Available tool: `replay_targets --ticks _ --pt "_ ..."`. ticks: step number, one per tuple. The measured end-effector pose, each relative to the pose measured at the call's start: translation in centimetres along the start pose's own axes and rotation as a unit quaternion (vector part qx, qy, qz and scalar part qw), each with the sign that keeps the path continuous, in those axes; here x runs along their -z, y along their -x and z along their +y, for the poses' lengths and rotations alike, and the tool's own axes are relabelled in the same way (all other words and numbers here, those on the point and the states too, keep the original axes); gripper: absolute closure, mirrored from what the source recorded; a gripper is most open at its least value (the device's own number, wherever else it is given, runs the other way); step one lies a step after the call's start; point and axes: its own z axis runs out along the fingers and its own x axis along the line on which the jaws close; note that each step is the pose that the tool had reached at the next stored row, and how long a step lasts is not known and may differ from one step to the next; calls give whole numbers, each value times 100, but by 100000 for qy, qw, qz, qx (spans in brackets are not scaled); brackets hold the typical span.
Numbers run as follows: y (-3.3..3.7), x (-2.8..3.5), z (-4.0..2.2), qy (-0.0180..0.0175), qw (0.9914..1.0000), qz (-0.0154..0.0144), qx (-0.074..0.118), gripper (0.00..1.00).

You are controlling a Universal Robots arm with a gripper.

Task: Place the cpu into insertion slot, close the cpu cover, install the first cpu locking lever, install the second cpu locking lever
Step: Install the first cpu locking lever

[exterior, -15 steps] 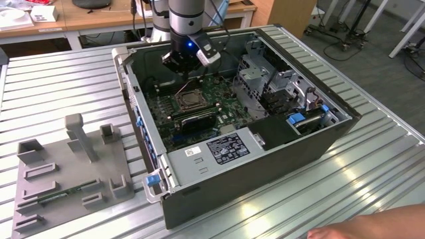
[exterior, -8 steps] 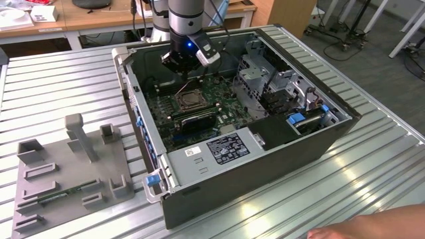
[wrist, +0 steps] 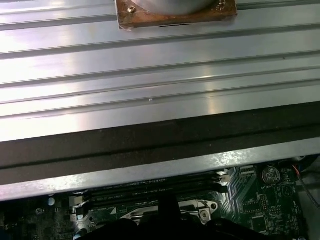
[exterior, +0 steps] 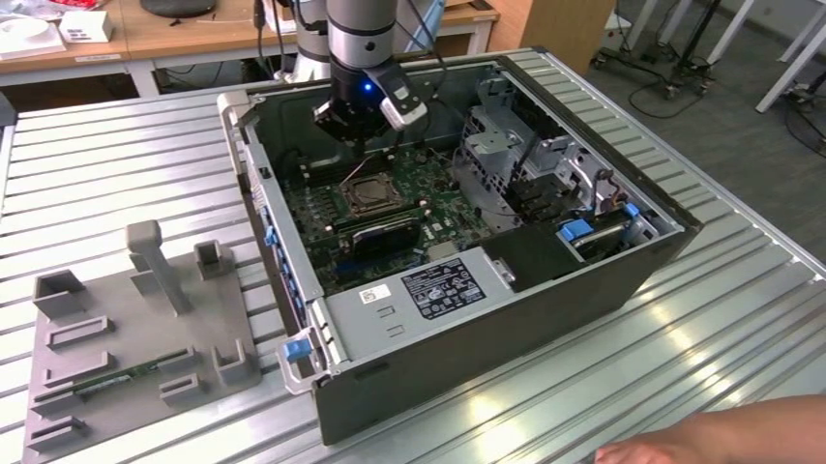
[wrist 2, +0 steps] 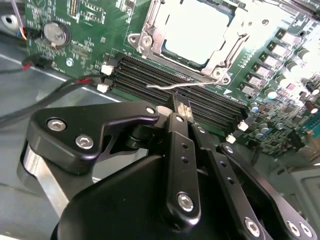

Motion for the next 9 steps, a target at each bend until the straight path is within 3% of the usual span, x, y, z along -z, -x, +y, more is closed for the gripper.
replay_targets --ticks 4,9 --pt "-1 -19 -3 -97 99963 -596 -2653 90" --pt "-2 -66 -11 -163 99885 -1076 -4671 90"
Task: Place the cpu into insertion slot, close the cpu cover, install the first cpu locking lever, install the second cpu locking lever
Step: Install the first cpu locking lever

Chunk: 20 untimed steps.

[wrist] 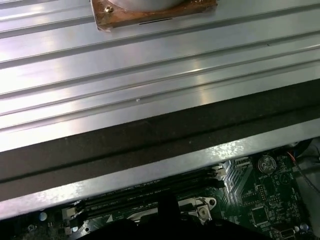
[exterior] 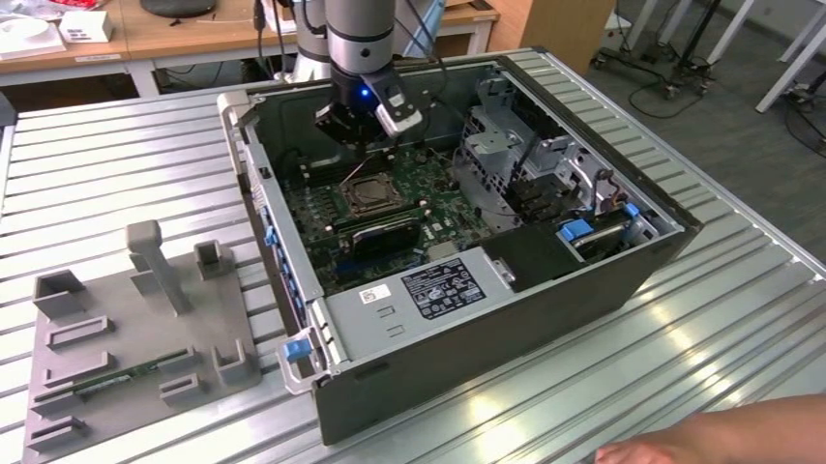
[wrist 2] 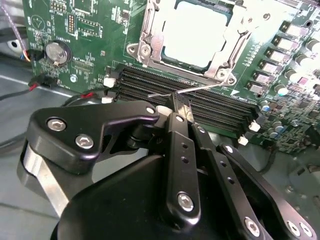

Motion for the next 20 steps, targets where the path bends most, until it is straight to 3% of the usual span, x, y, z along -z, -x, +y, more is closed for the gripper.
replay_targets --ticks 8,11,15,20 --pt "-42 -37 -17 112 99999 -321 -117 90" --pt "-45 -56 -22 274 99999 -303 -132 90" --pt "-48 -74 -25 861 99996 -152 -190 90" --pt "-49 -84 -27 965 99995 -122 -201 90"
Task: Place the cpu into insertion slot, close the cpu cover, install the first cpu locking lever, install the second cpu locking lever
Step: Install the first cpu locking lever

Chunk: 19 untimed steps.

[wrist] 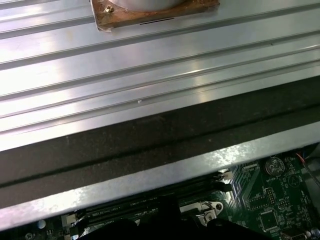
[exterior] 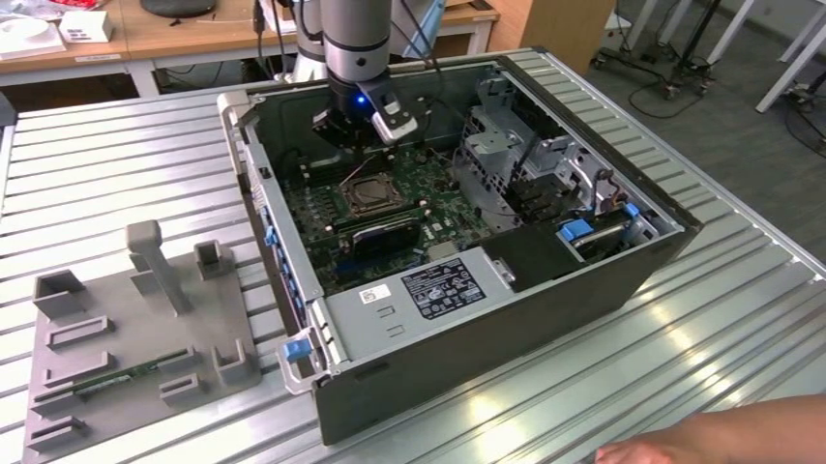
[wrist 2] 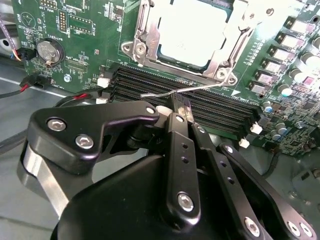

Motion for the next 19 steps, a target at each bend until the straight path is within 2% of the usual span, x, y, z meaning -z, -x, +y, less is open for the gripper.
replay_targets --ticks 15,19 --pt "0 -65 -12 105 99999 -377 69 90" --pt "0 -75 -13 110 99999 -392 73 90"
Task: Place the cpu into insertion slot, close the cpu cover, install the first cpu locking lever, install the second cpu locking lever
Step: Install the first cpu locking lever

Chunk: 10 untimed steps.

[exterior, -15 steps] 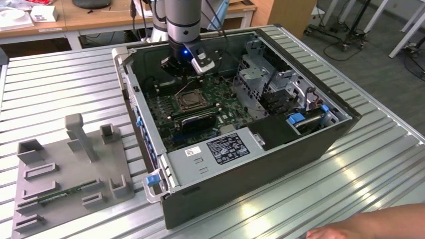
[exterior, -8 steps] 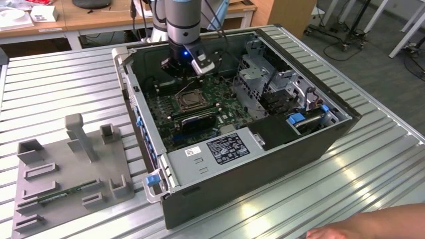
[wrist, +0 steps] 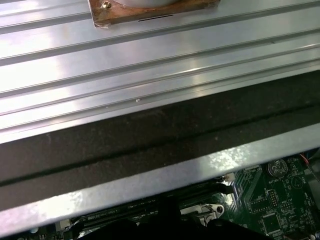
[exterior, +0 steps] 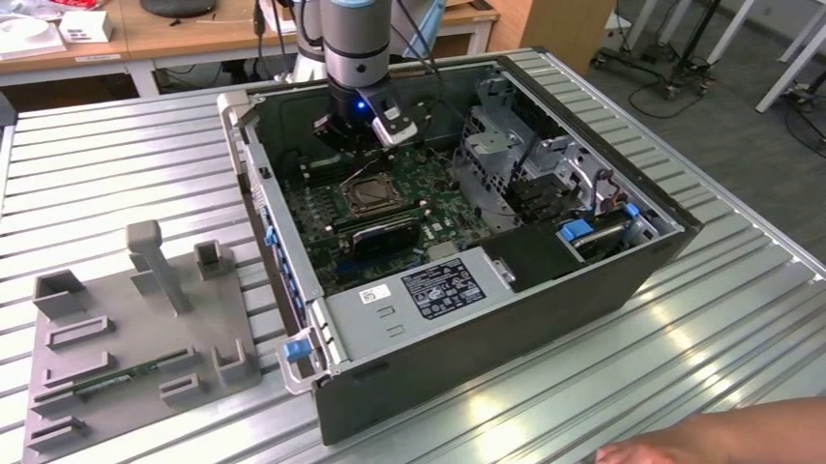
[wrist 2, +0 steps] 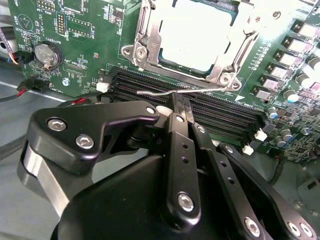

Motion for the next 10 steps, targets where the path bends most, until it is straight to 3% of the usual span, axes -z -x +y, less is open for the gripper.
replay_targets --ticks 10 --pt "0 -8 -1 11 100000 -5 1 90"
